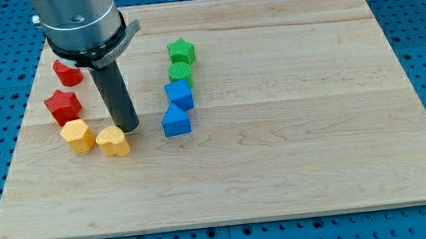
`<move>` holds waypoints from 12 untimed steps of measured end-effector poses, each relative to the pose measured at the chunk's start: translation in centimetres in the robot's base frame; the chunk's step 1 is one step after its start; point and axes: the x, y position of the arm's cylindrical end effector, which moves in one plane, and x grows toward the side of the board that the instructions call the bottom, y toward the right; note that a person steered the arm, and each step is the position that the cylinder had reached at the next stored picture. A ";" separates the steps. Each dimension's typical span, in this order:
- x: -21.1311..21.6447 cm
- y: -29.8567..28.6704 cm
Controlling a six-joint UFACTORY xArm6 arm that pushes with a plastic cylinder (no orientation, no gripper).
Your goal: Separate the blue blocks on the board
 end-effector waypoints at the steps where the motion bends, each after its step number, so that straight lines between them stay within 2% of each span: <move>1: 0.7 -0.6; 2: 2.7 -1.3; 3: 2.5 -2.0; 4: 2.5 -5.7; 5: 2.4 -7.0; 6: 0.1 -1.7; 7: -1.8 -1.2; 9: -3.4 7.4; 11: -0.3 7.5; 12: -0.4 12.4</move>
